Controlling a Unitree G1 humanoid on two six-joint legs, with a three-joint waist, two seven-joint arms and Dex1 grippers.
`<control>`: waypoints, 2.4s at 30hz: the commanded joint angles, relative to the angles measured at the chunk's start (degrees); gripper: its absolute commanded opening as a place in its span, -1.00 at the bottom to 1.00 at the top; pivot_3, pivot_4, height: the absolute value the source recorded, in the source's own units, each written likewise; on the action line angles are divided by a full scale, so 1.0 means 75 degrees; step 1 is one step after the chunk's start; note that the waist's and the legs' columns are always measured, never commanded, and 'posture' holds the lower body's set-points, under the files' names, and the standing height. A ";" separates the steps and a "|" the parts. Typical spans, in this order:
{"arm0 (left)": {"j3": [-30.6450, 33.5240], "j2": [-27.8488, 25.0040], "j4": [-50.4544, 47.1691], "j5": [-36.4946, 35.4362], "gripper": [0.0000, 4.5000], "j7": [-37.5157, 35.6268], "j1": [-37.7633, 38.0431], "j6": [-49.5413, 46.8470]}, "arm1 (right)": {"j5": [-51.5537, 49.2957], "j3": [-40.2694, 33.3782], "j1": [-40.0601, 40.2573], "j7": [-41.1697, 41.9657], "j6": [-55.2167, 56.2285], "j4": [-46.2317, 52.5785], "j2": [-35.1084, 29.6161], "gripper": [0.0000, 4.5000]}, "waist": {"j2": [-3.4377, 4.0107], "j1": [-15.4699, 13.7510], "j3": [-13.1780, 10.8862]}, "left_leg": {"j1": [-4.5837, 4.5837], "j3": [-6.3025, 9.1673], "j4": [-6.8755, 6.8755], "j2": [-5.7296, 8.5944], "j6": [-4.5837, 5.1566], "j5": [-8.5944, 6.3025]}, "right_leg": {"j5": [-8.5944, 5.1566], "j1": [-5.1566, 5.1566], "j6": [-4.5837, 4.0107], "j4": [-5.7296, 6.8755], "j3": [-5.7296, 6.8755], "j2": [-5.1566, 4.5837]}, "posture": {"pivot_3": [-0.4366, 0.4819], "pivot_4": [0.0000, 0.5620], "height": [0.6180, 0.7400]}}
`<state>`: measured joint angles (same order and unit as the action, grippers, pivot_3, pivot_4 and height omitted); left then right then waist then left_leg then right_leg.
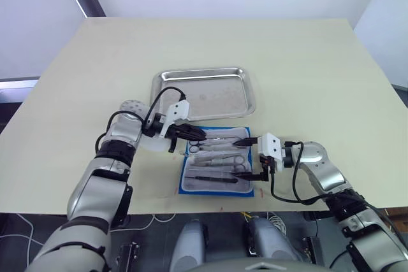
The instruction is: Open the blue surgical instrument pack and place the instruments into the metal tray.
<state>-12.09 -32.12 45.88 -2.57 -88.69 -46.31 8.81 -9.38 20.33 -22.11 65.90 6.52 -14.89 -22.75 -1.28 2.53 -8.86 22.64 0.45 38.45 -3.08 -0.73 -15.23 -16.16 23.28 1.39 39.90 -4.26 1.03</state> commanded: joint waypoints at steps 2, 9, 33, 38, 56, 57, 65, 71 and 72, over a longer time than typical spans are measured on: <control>-0.0128 -0.0166 -0.0469 0.0142 -0.96 -0.0094 -0.0060 -0.0195 | 0.0786 0.0484 0.0238 -0.0051 -0.0427 -0.0604 -0.0216 1.00 | 0.0000 0.0002 0.0000 | 0.0000 -0.0001 0.0000 0.0000 0.0000 0.0000 | 0.0000 0.0000 0.0000 0.0000 0.0000 0.0000 | -0.05 -0.47 1.00; -0.0233 -0.0371 -0.0938 0.0276 -0.96 -0.0105 -0.0133 -0.0372 | 0.0994 0.0735 0.0146 -0.0056 -0.1097 -0.0597 -0.0364 1.00 | 0.0000 0.0012 0.0003 | -0.0002 0.0000 -0.0001 -0.0001 0.0000 0.0000 | 0.0000 0.0000 0.0000 0.0000 -0.0001 0.0001 | -0.05 -0.47 1.00; -0.0391 -0.0864 -0.1891 0.0249 -0.96 -0.0177 -0.0200 -0.1127 | 0.0994 0.0948 0.0194 -0.0080 -0.1896 -0.0381 -0.0529 1.00 | -0.0001 -0.0001 0.0026 | -0.0010 -0.0001 -0.0002 -0.0001 0.0001 0.0000 | -0.0001 -0.0008 -0.0001 -0.0004 -0.0001 0.0001 | -0.05 -0.47 1.00; -0.0323 -0.1061 -0.2036 0.0208 -0.96 -0.0190 -0.0156 -0.1241 | 0.0977 0.0950 0.0202 -0.0086 -0.1886 -0.0389 -0.0500 1.00 | 0.0000 0.0000 0.0026 | -0.0010 -0.0001 -0.0002 -0.0001 0.0000 0.0000 | -0.0001 -0.0009 -0.0001 -0.0004 -0.0002 0.0001 | -0.05 -0.47 1.00; -0.0169 -0.1876 -0.2963 -0.0132 -0.96 -0.0309 0.0168 -0.1800 | 0.0950 0.0951 0.0234 -0.0103 -0.1819 -0.0402 -0.0455 1.00 | -0.0001 -0.0005 0.0028 | -0.0012 -0.0001 -0.0002 -0.0001 0.0001 0.0000 | -0.0002 -0.0010 -0.0001 -0.0004 -0.0001 0.0000 | -0.05 -0.47 1.00; -0.0165 -0.1929 -0.3024 -0.0155 -0.96 -0.0306 0.0187 -0.1872 | 0.0951 0.0950 0.0233 -0.0103 -0.1814 -0.0412 -0.0457 1.00 | -0.0002 -0.0006 0.0029 | -0.0012 -0.0001 -0.0002 -0.0001 0.0000 0.0000 | -0.0002 -0.0010 -0.0001 -0.0004 -0.0001 0.0000 | -0.05 -0.47 1.00; -0.0140 -0.2391 -0.3450 -0.0349 -0.96 -0.0424 0.0308 -0.2329 | 0.0950 0.0958 0.0241 -0.0108 -0.1796 -0.0419 -0.0442 1.00 | -0.0002 -0.0006 0.0029 | -0.0014 -0.0001 -0.0003 -0.0002 0.0000 0.0000 | -0.0003 -0.0011 -0.0001 -0.0004 -0.0001 0.0000 | -0.05 -0.47 1.00; -0.0108 -0.2706 -0.3604 -0.0454 -0.96 -0.0455 0.0425 -0.2445 | 0.0947 0.0961 0.0231 -0.0117 -0.1775 -0.0442 -0.0413 1.00 | -0.0002 -0.0005 0.0029 | -0.0015 -0.0001 -0.0004 -0.0002 0.0000 -0.0001 | -0.0003 -0.0011 -0.0003 -0.0004 -0.0001 0.0000 | -0.05 -0.47 1.00; -0.0064 -0.2782 -0.3636 -0.0487 -0.96 -0.0462 0.0468 -0.2466 | 0.0946 0.0961 0.0236 -0.0118 -0.1772 -0.0442 -0.0416 1.00 | -0.0002 -0.0005 0.0029 | -0.0016 -0.0001 -0.0004 -0.0002 0.0000 0.0000 | -0.0004 -0.0011 -0.0003 -0.0004 0.0000 0.0000 | -0.05 -0.47 1.00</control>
<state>-14.40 -51.35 20.64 -4.82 -89.77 -42.79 -9.38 -8.70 22.85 -24.04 65.91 -2.38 -11.96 -24.38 -1.30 2.49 -8.64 22.52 0.45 38.42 -3.09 -0.72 -15.23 -16.18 23.20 1.37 39.86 -4.26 1.03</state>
